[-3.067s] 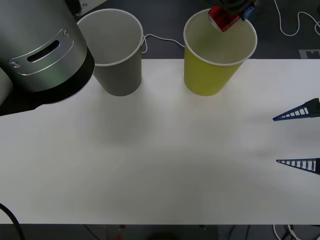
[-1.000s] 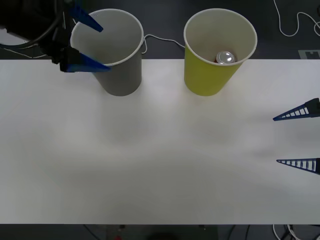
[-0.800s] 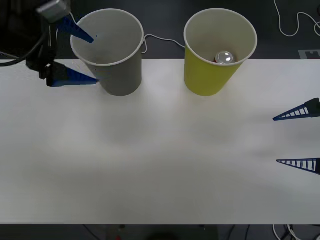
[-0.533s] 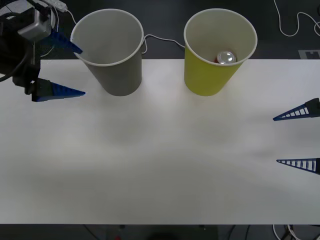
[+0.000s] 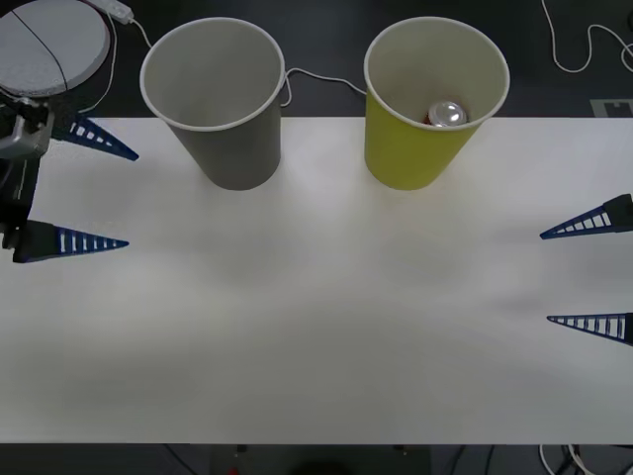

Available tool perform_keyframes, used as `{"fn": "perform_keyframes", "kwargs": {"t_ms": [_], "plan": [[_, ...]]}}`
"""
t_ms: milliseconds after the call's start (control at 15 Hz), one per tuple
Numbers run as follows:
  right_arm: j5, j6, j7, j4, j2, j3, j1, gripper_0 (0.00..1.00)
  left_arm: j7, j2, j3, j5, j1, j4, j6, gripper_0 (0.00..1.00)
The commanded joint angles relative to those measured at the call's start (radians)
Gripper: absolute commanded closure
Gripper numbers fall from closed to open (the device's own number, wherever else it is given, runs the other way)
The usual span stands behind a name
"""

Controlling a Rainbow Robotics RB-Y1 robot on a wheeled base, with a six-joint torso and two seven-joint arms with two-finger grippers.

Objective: Put the can into the green bin and the plastic bottle into the gray bin

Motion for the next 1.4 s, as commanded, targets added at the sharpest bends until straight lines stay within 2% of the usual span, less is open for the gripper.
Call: {"fn": "perform_keyframes", "kwargs": {"t_ms": [67, 200, 533, 933, 1400], "plan": [[0.000, 0.000, 0.000, 0.000, 0.000, 0.000, 0.000, 0.00, -0.073, 0.000, 0.010, 0.020, 0.048, 0.013, -0.011, 0.00], [0.000, 0.000, 0.000, 0.000, 0.000, 0.000, 0.000, 0.00, -0.131, 0.000, 0.010, 0.026, 0.079, 0.033, -0.011, 0.00], [0.000, 0.000, 0.000, 0.000, 0.000, 0.000, 0.000, 0.00, -0.269, -0.053, 0.010, 0.041, 0.105, 0.153, -0.011, 0.00], [0.000, 0.000, 0.000, 0.000, 0.000, 0.000, 0.000, 0.00, -0.278, -0.069, 0.010, -0.015, 0.105, 0.151, -0.010, 0.00], [0.000, 0.000, 0.000, 0.000, 0.000, 0.000, 0.000, 0.00, -0.280, -0.071, 0.010, -0.020, 0.105, 0.150, -0.010, 0.00]]}}
